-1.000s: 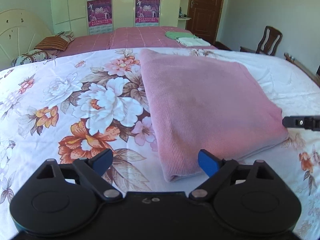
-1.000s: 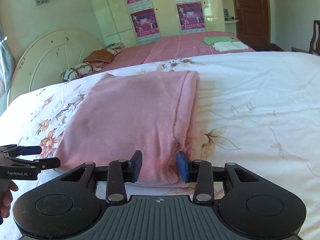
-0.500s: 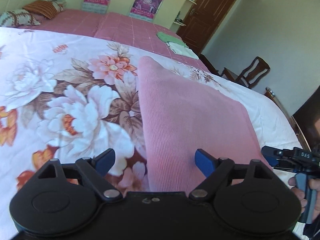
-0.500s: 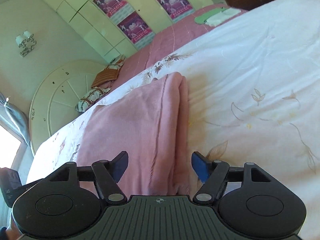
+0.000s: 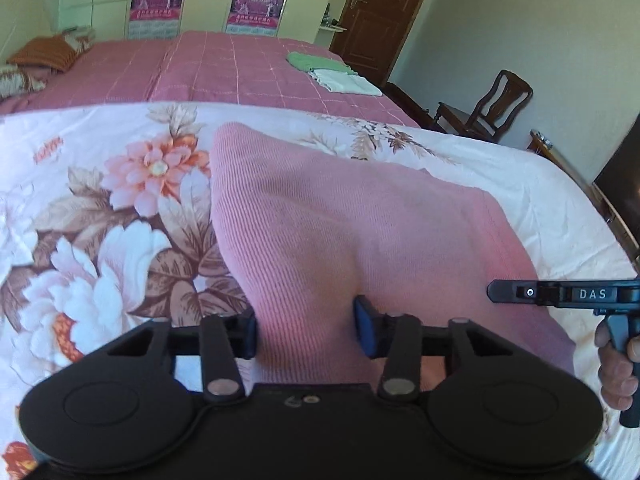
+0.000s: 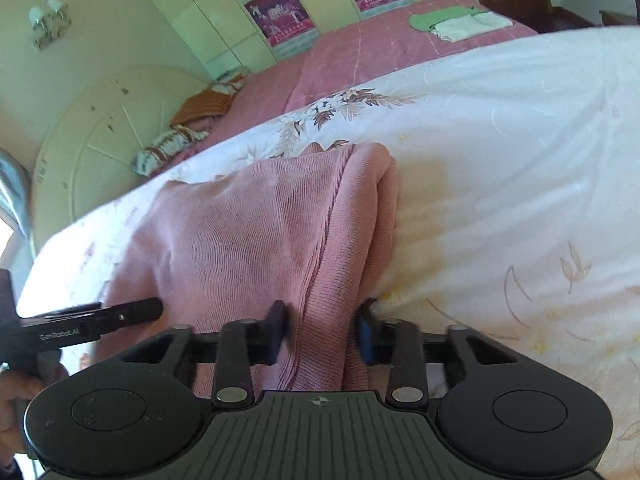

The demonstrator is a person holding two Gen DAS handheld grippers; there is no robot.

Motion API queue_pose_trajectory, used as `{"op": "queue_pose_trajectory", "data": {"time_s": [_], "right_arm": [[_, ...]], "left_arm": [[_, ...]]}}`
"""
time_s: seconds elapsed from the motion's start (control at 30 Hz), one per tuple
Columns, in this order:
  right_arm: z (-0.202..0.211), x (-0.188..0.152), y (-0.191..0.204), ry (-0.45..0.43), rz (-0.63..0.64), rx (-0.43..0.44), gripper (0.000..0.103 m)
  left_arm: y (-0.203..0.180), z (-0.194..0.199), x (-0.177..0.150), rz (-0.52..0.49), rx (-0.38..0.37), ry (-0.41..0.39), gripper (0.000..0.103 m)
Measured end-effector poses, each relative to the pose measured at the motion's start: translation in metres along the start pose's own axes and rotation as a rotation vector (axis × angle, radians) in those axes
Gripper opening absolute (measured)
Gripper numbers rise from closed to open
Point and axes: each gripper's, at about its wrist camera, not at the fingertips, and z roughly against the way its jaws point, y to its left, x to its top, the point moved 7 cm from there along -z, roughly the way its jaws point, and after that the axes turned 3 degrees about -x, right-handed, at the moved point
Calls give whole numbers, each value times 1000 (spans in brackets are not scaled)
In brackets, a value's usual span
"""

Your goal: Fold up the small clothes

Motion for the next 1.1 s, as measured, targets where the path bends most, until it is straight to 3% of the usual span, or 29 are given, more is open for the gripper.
{"op": "queue_pose_trajectory", "data": {"time_s": [0.13,0.27,0.37,0.5,0.73,0.83,0.87,0.9,0.93,0.97,1.03,1.1], "right_arm": [[17,-5,36,-81,164,-115,20],[40,-4,87,-152,231,-128,19],[46,-13,137,-174,267,-106,19],[21,-33,211,-164,295,-37,19],[-70,-75,330,-69,289,105,19],[-110,-87,339,-10,240,113,19],[-120,-92,335,7,222,101,19],[-130,-96,331,17,218,71,19],[-138,-97,321,35,191,72,19],[-137,-98,312,29,169,90,19],[-132,-96,310,38,175,97,23],[-111,-86,311,-30,216,60,26]], "left_arm": [[-8,30,5,-76,-12,-45,32],[8,80,9,-143,4,-106,32],[49,121,6,-127,19,-121,32],[122,171,-8,-114,93,-103,32],[230,220,-46,-38,185,-52,33],[267,204,-68,30,166,2,40],[274,198,-76,45,167,9,51],[282,197,-82,62,177,-24,73],[288,198,-85,71,202,-45,82],[293,201,-87,80,197,-53,84],[296,213,-81,83,172,-84,78],[296,225,-69,49,189,-145,66]]}}
